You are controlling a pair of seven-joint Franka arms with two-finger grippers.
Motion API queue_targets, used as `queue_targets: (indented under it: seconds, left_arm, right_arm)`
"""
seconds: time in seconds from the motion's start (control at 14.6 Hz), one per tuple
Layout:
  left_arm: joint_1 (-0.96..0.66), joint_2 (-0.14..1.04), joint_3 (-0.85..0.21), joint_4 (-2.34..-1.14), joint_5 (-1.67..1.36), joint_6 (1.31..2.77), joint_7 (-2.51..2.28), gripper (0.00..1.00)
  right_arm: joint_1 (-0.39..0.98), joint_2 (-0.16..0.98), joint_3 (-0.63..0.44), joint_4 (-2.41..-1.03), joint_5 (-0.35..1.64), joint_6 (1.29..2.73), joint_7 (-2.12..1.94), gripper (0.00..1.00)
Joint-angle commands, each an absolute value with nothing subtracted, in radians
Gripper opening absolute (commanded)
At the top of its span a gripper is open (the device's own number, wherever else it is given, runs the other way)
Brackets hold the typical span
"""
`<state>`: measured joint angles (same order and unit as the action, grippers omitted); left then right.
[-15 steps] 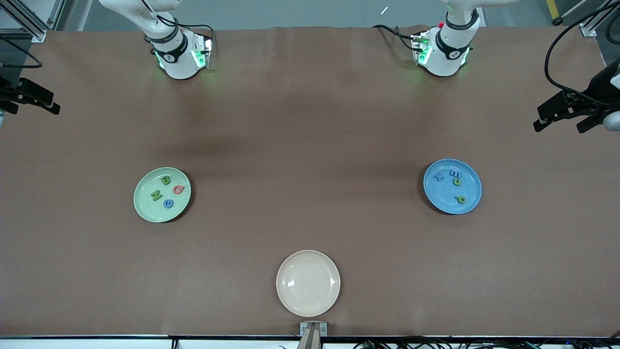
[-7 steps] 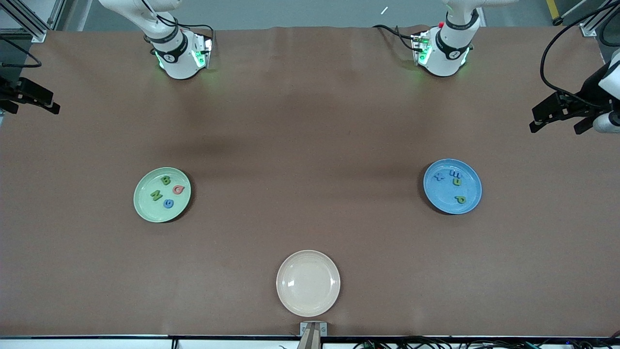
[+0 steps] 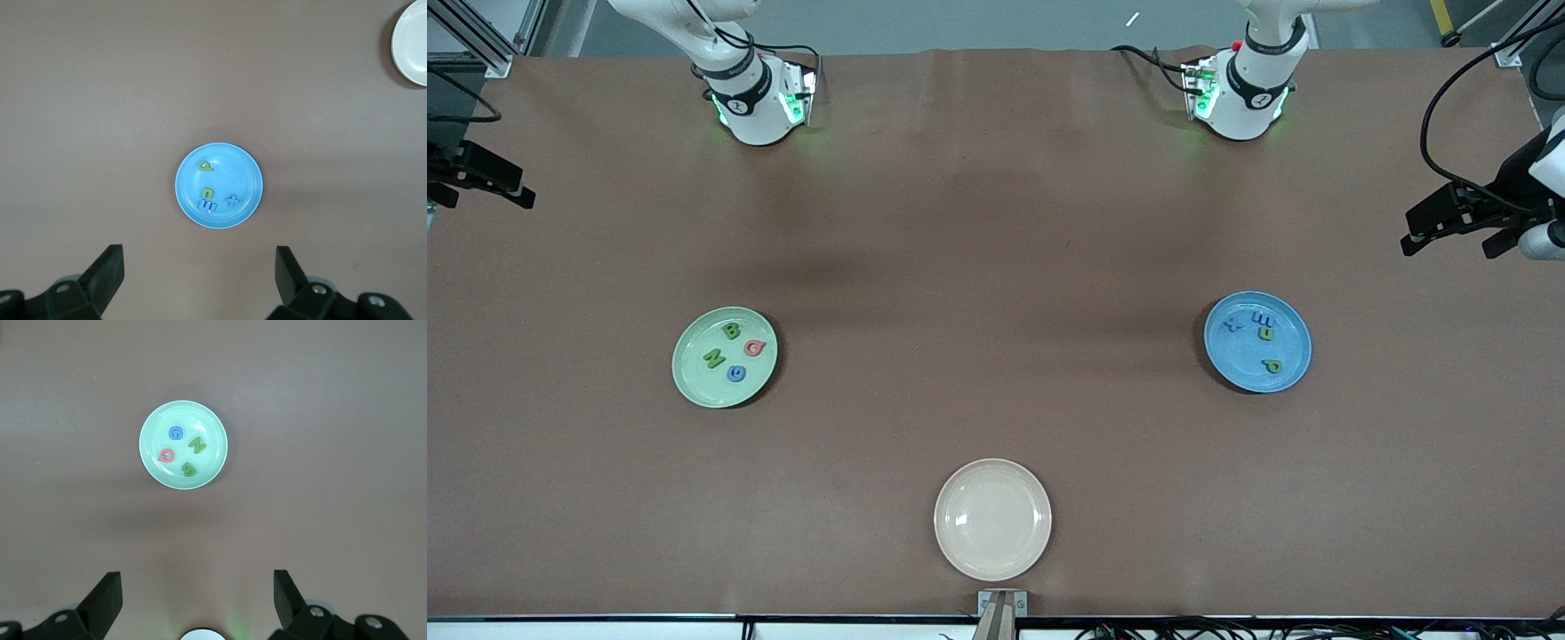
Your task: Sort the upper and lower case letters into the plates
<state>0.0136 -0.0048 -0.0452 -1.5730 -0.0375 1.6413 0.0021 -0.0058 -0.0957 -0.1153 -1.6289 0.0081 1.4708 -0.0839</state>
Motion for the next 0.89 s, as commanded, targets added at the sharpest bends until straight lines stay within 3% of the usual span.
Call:
queue_targets:
  seconds: [0.0, 0.82]
  left_arm:
    - [0.015, 0.008, -0.049, -1.543, -0.02, 1.629, 0.021, 1.0]
    - [0.018, 0.008, -0.048, -1.543, -0.032, 1.631, 0.023, 1.0]
  right_arm:
    - [-0.008, -0.107, -0.114, -1.617, 0.017, 1.463, -0.086, 1.0]
    - [-0.009, -0.104, -0.115, -1.617, 0.014, 1.436, -0.08, 1.0]
